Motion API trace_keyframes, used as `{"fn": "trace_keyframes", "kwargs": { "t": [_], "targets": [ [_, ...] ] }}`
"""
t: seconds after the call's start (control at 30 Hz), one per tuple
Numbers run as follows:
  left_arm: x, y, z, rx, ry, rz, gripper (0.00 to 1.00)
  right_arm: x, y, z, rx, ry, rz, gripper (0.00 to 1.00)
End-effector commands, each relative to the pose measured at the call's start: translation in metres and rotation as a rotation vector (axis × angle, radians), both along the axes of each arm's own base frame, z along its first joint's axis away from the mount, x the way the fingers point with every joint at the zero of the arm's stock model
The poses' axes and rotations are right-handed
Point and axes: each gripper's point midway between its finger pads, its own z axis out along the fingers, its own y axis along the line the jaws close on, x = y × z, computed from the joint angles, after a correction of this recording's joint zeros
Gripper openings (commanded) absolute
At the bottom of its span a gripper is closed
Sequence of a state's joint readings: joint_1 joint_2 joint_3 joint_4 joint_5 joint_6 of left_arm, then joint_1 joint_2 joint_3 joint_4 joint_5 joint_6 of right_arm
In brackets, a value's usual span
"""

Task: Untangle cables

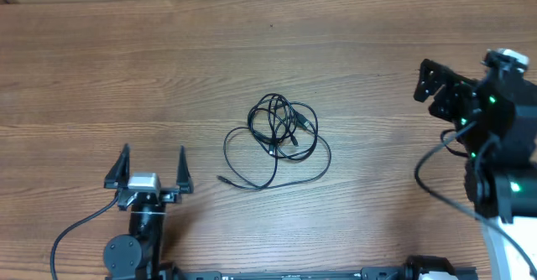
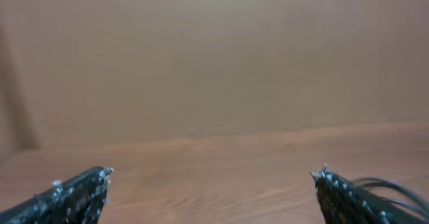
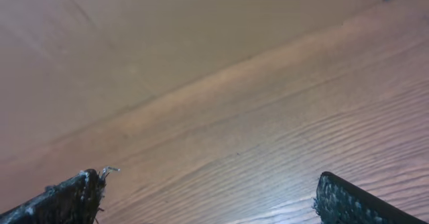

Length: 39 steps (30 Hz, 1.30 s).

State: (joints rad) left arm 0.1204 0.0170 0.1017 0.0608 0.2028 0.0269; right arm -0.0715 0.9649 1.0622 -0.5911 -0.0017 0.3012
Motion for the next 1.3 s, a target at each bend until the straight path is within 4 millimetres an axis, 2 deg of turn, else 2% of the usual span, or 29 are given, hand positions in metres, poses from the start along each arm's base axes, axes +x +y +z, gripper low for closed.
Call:
{"fn": "trace_keyframes", "kwargs": {
  "t": [0.0,0.07,0.17,0.3,0.4,0.57,0.63,0.67,0.77,0.8,0.9,0.97,1.0,1.1,1.23,1.27],
  "targets": [
    [-0.042,-0.019,0.099,0.049,-0.164,-0.079,1.0,-0.015,0.002,0.027,-0.001,-0.067,0.005,1.0],
    [-0.065,-0.014,0.138,0.081,-0.205,-0.025,1.0,-0.023,0.002,0.028,-0.01,-0.065,0.009,1.0],
    [-0.102,-0.005,0.198,0.071,-0.254,0.054,0.99,-0.033,0.003,0.018,-0.017,-0.016,0.014,1.0],
    [-0.121,-0.005,0.254,0.067,-0.258,0.07,0.99,-0.037,0.003,0.011,-0.015,0.018,0.013,1.0],
    [-0.107,-0.004,0.299,0.094,-0.211,0.072,1.0,-0.036,-0.006,0.015,-0.038,0.002,-0.033,1.0],
    [-0.069,-0.002,0.344,0.156,-0.119,0.066,0.99,-0.037,-0.033,0.024,-0.104,-0.028,-0.178,1.0],
    [-0.055,0.0,0.359,0.201,-0.114,0.075,1.0,-0.037,-0.037,0.026,-0.114,-0.033,-0.203,1.0],
    [-0.041,0.002,0.367,0.233,-0.107,0.081,1.0,-0.037,-0.04,0.026,-0.121,-0.035,-0.22,1.0],
    [-0.008,0.006,0.371,0.283,-0.062,0.085,1.0,-0.037,-0.047,0.024,-0.137,-0.023,-0.256,1.0],
    [0.014,0.009,0.364,0.283,-0.018,0.079,1.0,-0.036,-0.051,0.021,-0.144,-0.011,-0.279,1.0],
    [0.049,0.011,0.346,0.277,0.052,0.06,1.0,-0.028,-0.06,0.015,-0.166,0.012,-0.321,1.0],
    [0.064,0.012,0.334,0.268,0.094,0.044,1.0,-0.019,-0.067,0.013,-0.183,0.013,-0.361,1.0],
    [0.077,0.013,0.319,0.261,0.151,0.034,1.0,-0.008,-0.073,0.01,-0.194,0.013,-0.389,1.0],
    [0.095,0.017,0.291,0.25,0.257,0.028,1.0,0.013,-0.075,0.0,-0.196,0.022,-0.39,1.0],
    [0.103,0.009,0.284,0.228,0.272,-0.026,1.0,0.044,-0.077,-0.01,-0.194,0.005,-0.391,1.0],
    [0.102,0.005,0.284,0.228,0.269,-0.051,0.99,0.053,-0.077,-0.018,-0.193,0.017,-0.387,1.0]
  ]
}}
